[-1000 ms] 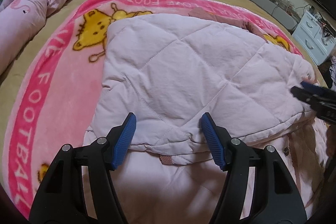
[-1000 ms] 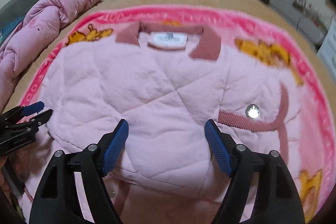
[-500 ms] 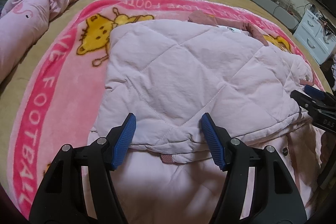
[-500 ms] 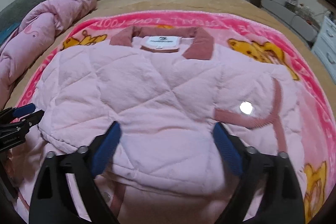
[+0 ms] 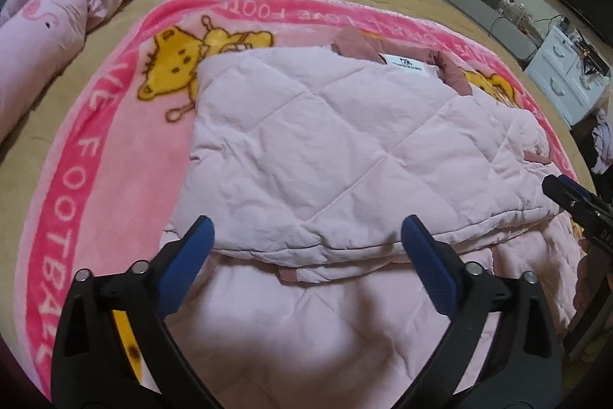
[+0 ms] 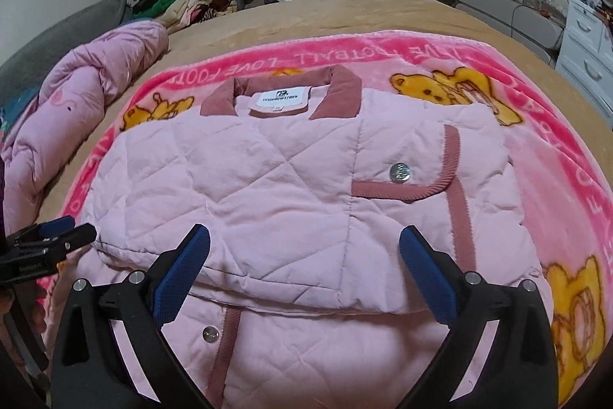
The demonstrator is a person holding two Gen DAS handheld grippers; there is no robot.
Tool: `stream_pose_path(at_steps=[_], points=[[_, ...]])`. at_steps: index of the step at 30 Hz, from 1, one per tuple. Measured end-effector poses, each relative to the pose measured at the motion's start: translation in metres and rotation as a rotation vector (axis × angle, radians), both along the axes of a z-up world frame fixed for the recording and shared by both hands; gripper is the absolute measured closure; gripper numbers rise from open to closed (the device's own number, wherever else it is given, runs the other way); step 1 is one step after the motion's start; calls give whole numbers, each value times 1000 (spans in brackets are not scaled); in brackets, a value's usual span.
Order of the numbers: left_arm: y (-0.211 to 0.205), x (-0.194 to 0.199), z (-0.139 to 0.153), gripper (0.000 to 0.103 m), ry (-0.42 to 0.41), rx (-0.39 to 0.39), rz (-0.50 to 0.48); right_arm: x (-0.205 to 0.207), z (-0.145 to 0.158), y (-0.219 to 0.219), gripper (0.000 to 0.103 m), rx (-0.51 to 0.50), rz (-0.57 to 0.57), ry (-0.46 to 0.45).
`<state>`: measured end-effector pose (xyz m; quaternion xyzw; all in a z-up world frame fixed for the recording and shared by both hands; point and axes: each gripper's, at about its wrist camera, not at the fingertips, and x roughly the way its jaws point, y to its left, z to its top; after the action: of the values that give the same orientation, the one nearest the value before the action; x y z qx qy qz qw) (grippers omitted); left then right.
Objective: Fold large clothes
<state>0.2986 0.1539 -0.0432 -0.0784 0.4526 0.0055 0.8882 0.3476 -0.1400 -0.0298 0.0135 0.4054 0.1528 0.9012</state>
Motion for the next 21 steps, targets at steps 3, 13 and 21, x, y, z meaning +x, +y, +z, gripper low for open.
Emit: stream_pose_path(at_steps=[3, 13, 21], points=[[-3, -1, 5, 9, 1, -8, -12, -3, 6, -1, 4, 8, -4, -8], [-1, -14, 36, 9, -58, 0, 11, -15, 25, -5, 4, 33, -8, -46], [-5, -29, 71, 9, -122, 38, -6, -28, 43, -9, 4, 73, 2, -63]])
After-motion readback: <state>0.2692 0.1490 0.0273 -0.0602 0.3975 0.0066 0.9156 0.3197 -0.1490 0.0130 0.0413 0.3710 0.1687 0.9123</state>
